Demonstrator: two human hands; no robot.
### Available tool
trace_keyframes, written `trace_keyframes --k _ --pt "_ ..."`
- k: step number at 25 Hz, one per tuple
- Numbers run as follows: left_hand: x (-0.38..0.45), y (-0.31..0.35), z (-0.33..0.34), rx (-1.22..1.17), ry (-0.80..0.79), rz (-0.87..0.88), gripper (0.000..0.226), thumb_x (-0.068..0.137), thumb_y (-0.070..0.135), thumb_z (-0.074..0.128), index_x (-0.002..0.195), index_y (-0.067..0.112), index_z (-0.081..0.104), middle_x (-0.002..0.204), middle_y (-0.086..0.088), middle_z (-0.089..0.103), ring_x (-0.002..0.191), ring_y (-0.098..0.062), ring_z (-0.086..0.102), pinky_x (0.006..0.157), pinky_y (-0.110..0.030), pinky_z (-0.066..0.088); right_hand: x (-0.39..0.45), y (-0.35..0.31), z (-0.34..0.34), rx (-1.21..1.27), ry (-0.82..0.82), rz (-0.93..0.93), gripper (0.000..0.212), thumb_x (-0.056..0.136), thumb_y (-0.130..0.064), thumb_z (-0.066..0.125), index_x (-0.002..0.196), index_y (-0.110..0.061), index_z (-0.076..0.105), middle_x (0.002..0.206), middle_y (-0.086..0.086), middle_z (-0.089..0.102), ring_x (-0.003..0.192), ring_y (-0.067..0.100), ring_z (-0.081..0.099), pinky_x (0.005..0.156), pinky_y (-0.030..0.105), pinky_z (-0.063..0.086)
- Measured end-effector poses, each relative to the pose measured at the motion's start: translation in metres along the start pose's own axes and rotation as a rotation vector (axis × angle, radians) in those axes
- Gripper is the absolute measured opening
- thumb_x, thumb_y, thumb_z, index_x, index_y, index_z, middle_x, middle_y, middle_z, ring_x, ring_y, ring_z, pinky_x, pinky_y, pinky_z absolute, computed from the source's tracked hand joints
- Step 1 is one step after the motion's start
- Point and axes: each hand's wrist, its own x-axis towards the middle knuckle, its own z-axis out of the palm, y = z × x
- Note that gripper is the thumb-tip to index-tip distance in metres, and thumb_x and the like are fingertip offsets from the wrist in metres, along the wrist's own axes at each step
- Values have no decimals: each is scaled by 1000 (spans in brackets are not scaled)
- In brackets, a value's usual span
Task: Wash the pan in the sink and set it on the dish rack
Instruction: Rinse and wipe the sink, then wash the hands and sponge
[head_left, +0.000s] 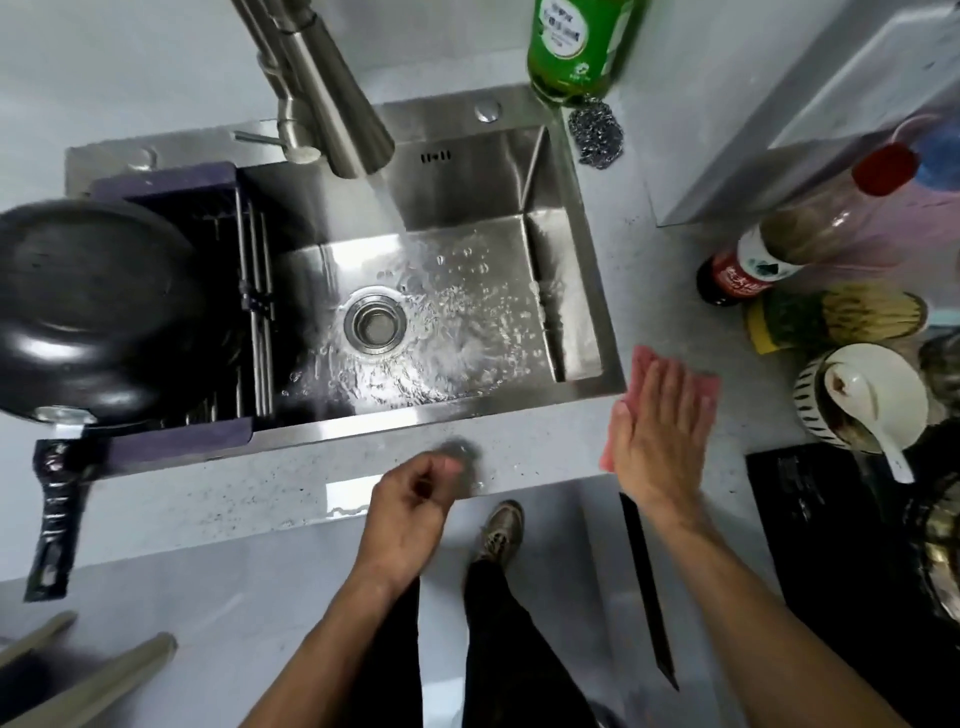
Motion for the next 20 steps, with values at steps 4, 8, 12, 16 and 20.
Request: trace_keyframes --k 4,8,12,16,20 --pt "0 -10 -22 -44 114 -36 12 94 13 62 84 11 68 82 -11 71 82 -32 66 80 -39 54 -44 -115 18 98 59 -247 69 102 -44 23 159 -7 13 165 18 14 154 34 11 125 52 5" --pt "-11 -14 -45 -14 196 -64 13 91 1 58 86 9 67 79 1 73 78 -15 69 78 -25 54 -78 -195 27 36 -17 -661 63 106 -44 10 161 -15 7 168 9 4 155 29 2 125 50 2" --pt "-14 -31 -86 13 304 -194 12 83 4 68 80 16 69 80 2 71 79 -15 66 75 -26 52 -39 -108 19 -42 86 -572 62 103 -42 25 159 -14 23 165 12 22 153 31 16 123 53 12" --pt "-18 -52 -133 3 446 -254 8 84 15 71 79 21 68 78 8 69 71 -2 61 65 -20 43 -33 -94 11 14 69 -218 62 100 -40 29 152 -7 38 158 22 34 146 43 28 118 62 19" --pt "-23 -76 -177 2 517 -203 6 86 21 68 80 21 67 75 11 68 67 1 61 66 -19 46 -114 -254 38 131 33 -526 67 101 -43 24 160 -12 17 166 13 16 154 33 12 125 53 7"
